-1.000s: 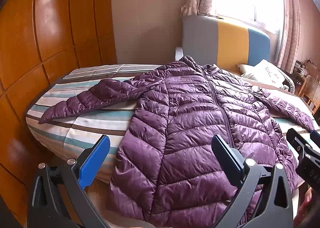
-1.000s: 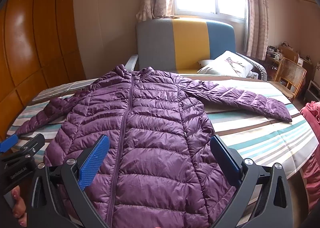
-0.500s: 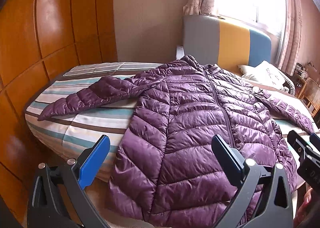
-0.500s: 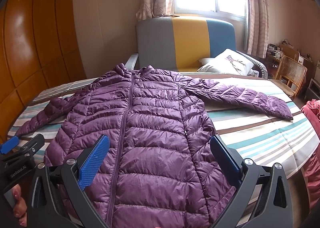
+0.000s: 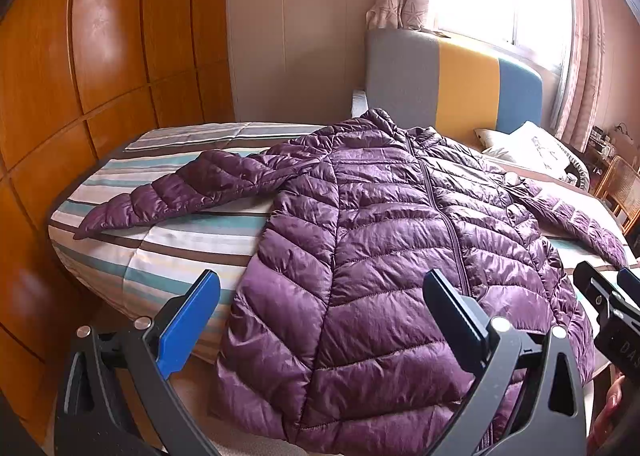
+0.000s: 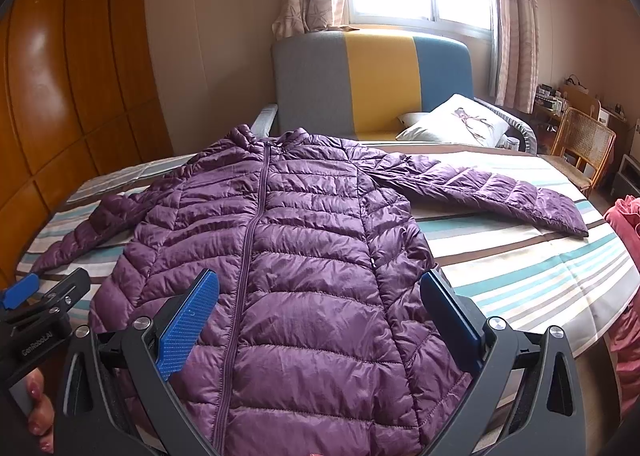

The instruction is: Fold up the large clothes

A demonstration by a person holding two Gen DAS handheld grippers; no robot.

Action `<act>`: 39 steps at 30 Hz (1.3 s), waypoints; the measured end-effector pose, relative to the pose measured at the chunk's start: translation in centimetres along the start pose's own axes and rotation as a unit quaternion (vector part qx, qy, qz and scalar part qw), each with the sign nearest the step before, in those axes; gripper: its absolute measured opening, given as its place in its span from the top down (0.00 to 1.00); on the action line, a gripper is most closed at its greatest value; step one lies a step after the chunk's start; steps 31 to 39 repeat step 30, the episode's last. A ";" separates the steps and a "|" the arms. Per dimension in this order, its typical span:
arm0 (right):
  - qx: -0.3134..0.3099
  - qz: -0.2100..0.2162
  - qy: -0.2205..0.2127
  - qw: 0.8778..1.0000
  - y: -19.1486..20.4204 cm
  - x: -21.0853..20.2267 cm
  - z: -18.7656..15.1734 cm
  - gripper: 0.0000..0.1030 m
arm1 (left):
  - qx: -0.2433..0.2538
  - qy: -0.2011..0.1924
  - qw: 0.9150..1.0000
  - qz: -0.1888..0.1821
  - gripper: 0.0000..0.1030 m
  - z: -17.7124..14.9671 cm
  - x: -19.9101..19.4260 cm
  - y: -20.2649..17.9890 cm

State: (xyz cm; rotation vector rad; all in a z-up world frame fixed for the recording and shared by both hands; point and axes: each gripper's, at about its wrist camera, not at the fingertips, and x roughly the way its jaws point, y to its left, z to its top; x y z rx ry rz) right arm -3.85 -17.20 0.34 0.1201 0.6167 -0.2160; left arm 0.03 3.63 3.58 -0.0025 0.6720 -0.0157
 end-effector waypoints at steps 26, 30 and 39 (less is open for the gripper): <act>0.000 0.001 0.005 1.000 0.2 0.2 -0.1 0.03 | -0.002 -0.028 1.000 -0.003 0.02 0.1 -0.9 -0.2; 0.000 0.001 0.006 1.000 0.2 0.3 -0.1 0.03 | -0.011 -0.020 1.000 -0.003 0.02 0.0 -0.6 0.0; 0.000 0.001 0.006 1.000 0.2 0.3 -0.1 0.03 | -0.011 -0.020 1.000 -0.003 0.02 0.0 -0.6 0.0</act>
